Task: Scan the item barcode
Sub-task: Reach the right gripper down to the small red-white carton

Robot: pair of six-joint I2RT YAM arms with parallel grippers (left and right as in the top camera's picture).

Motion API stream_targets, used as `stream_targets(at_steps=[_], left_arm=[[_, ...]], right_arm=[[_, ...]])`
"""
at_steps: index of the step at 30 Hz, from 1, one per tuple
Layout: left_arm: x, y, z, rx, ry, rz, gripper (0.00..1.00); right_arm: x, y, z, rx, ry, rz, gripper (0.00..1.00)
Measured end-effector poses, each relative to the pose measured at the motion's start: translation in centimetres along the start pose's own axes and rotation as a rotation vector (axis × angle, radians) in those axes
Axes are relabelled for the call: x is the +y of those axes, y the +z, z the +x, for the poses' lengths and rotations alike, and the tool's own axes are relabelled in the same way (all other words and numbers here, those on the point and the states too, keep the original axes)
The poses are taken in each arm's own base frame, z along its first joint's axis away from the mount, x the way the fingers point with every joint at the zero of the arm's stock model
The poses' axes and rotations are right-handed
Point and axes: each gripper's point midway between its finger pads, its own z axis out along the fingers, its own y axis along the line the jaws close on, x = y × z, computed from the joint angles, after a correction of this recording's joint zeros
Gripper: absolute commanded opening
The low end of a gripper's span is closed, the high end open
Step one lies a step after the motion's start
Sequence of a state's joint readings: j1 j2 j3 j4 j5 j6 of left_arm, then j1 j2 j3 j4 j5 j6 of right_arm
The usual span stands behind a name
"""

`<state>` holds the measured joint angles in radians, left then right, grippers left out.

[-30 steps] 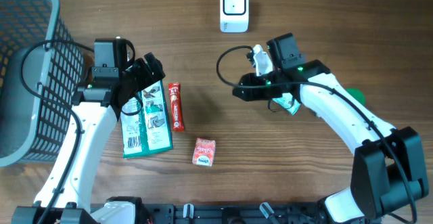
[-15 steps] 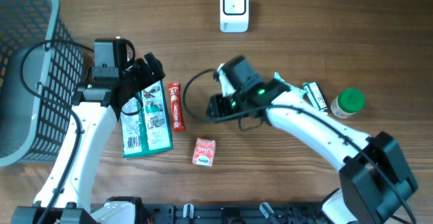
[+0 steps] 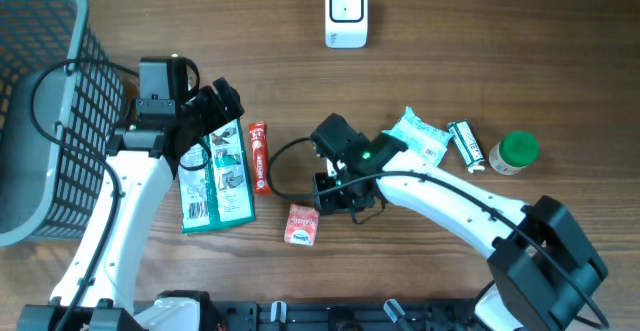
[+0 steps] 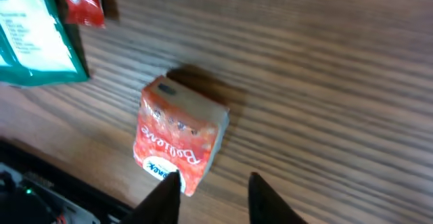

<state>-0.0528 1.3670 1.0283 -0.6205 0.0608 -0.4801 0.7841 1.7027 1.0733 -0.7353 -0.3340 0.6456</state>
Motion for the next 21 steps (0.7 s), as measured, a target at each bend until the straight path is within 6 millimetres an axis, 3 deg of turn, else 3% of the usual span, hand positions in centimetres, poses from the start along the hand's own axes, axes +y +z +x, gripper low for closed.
stream_targets(at_steps=[8, 14, 21], left_arm=[[0.0, 0.0, 0.0, 0.000, 0.000, 0.000, 1.00], [0.0, 0.0, 0.0, 0.000, 0.000, 0.000, 1.00], [0.0, 0.0, 0.0, 0.000, 0.000, 0.000, 1.00]], right_arm=[[0.3, 2.9, 2.2, 0.051, 0.069, -0.107, 0.29], [1.6, 3.7, 3.5, 0.070, 0.084, -0.132, 0.29], [1.7, 4.3, 3.4, 0.058, 0.168, -0.152, 0.29]])
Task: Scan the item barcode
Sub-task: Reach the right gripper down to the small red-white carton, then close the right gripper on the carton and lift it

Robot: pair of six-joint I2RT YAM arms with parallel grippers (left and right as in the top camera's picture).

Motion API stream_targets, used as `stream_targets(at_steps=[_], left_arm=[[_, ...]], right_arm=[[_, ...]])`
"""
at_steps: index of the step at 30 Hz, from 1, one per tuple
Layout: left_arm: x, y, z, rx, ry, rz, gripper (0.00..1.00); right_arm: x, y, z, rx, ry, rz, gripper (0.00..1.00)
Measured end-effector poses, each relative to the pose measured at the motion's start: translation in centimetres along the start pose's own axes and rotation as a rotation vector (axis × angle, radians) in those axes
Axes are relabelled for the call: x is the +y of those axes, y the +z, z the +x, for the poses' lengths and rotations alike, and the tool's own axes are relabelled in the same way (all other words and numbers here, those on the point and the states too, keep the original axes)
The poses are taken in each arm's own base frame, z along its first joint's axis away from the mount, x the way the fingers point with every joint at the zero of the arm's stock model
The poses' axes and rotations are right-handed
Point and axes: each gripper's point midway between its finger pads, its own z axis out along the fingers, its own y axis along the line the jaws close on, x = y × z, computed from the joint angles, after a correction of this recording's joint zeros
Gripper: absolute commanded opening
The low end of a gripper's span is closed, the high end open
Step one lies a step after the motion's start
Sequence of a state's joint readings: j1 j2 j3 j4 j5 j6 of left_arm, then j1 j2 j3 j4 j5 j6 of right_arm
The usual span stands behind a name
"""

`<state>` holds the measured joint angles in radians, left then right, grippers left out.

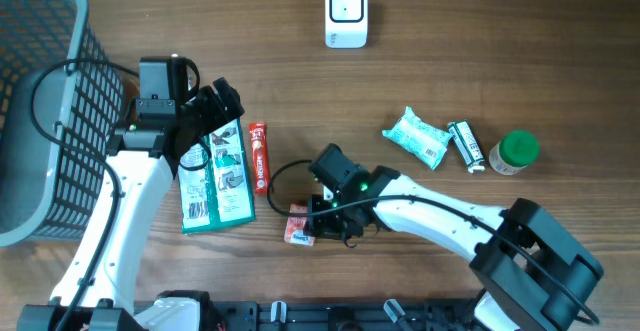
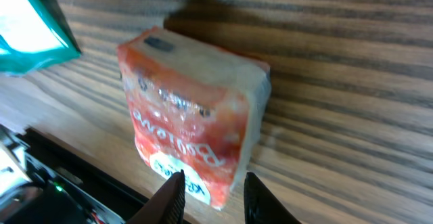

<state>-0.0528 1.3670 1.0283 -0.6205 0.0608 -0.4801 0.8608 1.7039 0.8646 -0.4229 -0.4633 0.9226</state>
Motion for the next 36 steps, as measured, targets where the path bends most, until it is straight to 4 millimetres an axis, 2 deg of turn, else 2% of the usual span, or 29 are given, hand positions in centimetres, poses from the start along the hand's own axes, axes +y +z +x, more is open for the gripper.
stream_targets(at_steps=[10, 29, 33, 36], left_arm=[[0.0, 0.0, 0.0, 0.000, 0.000, 0.000, 1.00], [0.0, 0.0, 0.0, 0.000, 0.000, 0.000, 1.00], [0.0, 0.0, 0.0, 0.000, 0.000, 0.000, 1.00], [0.0, 0.0, 0.0, 0.000, 0.000, 0.000, 1.00]], right_arm=[[-0.3, 0.5, -0.2, -0.017, 0.098, -0.016, 0.36], [-0.2, 0.3, -1.6, -0.079, 0.129, -0.026, 0.34], [-0.2, 0.3, -1.6, -0.079, 0.130, -0.026, 0.31], [-0.3, 0.4, -1.6, -0.079, 0.133, -0.019, 0.23]])
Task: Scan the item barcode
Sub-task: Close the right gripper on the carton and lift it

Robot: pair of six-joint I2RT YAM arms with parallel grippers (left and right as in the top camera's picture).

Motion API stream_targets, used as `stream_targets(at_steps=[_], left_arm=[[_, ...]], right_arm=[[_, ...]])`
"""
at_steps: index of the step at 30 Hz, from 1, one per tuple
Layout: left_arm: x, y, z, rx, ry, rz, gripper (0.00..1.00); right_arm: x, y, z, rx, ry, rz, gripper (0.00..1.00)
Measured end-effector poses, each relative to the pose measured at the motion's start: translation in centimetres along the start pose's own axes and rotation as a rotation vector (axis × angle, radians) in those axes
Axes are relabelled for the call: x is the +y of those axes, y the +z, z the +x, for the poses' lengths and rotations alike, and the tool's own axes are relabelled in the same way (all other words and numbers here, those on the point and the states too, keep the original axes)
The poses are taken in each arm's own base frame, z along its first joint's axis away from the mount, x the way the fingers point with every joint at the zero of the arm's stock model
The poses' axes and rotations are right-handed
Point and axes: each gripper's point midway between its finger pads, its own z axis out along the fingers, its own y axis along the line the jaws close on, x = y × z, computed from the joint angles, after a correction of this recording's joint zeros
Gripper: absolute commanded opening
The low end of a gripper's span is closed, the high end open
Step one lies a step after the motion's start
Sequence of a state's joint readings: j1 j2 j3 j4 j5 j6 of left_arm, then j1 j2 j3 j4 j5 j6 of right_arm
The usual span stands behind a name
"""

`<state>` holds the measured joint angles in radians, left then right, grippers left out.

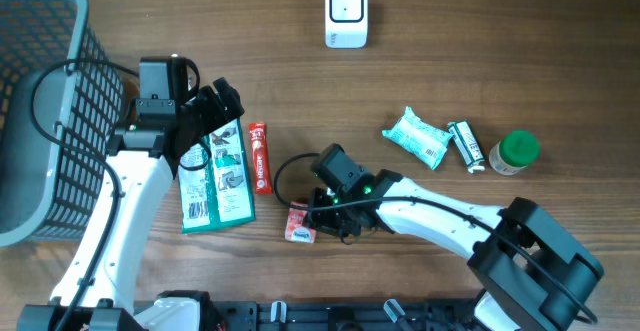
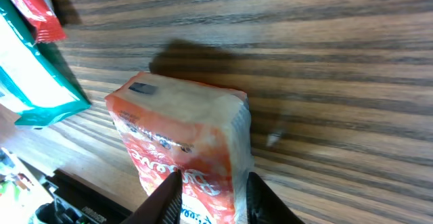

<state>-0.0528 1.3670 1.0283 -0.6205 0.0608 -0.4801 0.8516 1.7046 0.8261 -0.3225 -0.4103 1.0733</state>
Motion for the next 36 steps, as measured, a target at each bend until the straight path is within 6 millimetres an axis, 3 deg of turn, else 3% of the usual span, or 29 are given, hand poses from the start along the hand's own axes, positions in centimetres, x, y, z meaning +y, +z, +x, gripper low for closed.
stream_targets(at_steps=[7, 8, 18, 22, 26, 36], left_arm=[[0.0, 0.0, 0.0, 0.000, 0.000, 0.000, 1.00], [0.0, 0.0, 0.0, 0.000, 0.000, 0.000, 1.00], [0.0, 0.0, 0.0, 0.000, 0.000, 0.000, 1.00], [0.0, 0.0, 0.0, 0.000, 0.000, 0.000, 1.00], [0.0, 0.0, 0.0, 0.000, 0.000, 0.000, 1.00], [0.0, 0.0, 0.0, 0.000, 0.000, 0.000, 1.00]], right_arm=[[-0.3, 0.0, 0.0, 0.001, 0.008, 0.006, 0.11], [-0.3, 0.0, 0.0, 0.001, 0.008, 0.006, 0.04], [0.6, -0.3, -0.8, 0.000, -0.060, -0.051, 0.04], [0.2, -1.6, -1.9, 0.042, -0.123, -0.114, 0.04], [1.2, -3.3, -2.8, 0.063, -0.236, -0.236, 0.04], [2.7, -4.5, -1.4, 0.115, -0.441, -0.366, 0.04]])
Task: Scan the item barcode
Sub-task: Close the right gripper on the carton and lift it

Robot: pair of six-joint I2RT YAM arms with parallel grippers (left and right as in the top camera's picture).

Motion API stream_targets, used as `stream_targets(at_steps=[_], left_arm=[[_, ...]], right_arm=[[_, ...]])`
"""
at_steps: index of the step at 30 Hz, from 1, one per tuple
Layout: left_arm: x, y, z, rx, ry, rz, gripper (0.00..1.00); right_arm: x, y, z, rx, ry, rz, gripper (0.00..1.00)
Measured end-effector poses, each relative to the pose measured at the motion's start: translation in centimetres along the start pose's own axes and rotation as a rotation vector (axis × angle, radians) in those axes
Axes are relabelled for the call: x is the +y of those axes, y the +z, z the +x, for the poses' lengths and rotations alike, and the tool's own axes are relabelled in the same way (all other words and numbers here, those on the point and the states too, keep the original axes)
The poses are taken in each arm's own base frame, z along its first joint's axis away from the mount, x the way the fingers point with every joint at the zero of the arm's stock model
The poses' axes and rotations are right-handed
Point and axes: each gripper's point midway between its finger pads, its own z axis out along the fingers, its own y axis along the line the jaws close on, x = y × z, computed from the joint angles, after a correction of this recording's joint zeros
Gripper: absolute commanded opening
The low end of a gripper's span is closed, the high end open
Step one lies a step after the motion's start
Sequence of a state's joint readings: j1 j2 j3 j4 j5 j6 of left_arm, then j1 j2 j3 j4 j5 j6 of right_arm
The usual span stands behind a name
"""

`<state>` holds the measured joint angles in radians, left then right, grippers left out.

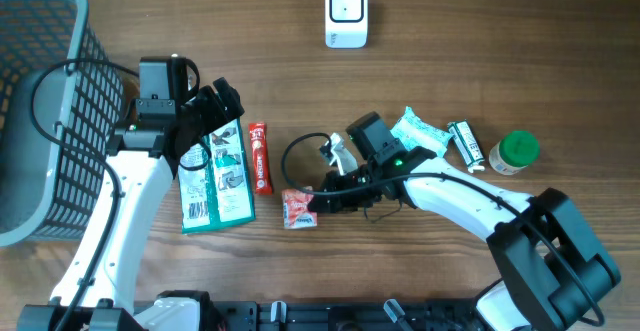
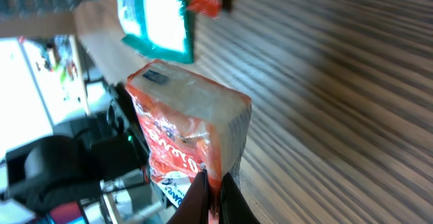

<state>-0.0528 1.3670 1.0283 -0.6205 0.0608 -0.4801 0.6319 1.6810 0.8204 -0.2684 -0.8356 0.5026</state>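
Note:
The item is a small red tissue pack (image 1: 297,209), (image 2: 186,126) with white lettering. My right gripper (image 1: 318,203), (image 2: 211,190) is shut on the pack's edge and holds it tilted, clear of the wood in the right wrist view. The white barcode scanner (image 1: 346,13) stands at the table's far edge, well away from the pack. My left gripper (image 1: 215,111) rests at the top end of a green-and-white packet (image 1: 215,176); its jaws are hidden from above.
A grey mesh basket (image 1: 40,101) fills the far left. A red sachet (image 1: 259,157) lies beside the green packet. To the right lie a mint-green tissue pack (image 1: 417,136), a small tube (image 1: 465,144) and a green-lidded jar (image 1: 517,152).
My right gripper was open astride the red pack on the table; now it is shut on the pack's edge and the pack is lifted and tilted. The left arm is unchanged.
My right gripper was open just short of the red pack lying on the table. Then it stood close over the pack, then with its fingers on either side of it. Now it is shut on the pack and holds it off the wood.

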Motion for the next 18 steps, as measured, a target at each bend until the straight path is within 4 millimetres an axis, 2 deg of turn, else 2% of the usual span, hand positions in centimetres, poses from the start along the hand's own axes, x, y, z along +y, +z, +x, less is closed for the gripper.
stream_targets(at_steps=[4, 6, 9, 13, 18], left_arm=[[0.0, 0.0, 0.0, 0.000, 0.000, 0.000, 1.00], [0.0, 0.0, 0.0, 0.000, 0.000, 0.000, 1.00], [0.0, 0.0, 0.0, 0.000, 0.000, 0.000, 1.00], [0.0, 0.0, 0.0, 0.000, 0.000, 0.000, 1.00], [0.0, 0.0, 0.0, 0.000, 0.000, 0.000, 1.00]], right_arm=[[2.3, -0.3, 0.1, 0.016, -0.136, -0.123, 0.04], [3.9, -1.1, -0.1, 0.009, -0.218, -0.207, 0.04], [6.0, -2.7, -0.6, -0.019, -0.329, -0.315, 0.04], [9.3, -5.7, -0.6, -0.046, -0.536, -0.526, 0.04], [10.8, -8.1, -0.5, -0.054, -0.649, -0.650, 0.04]])
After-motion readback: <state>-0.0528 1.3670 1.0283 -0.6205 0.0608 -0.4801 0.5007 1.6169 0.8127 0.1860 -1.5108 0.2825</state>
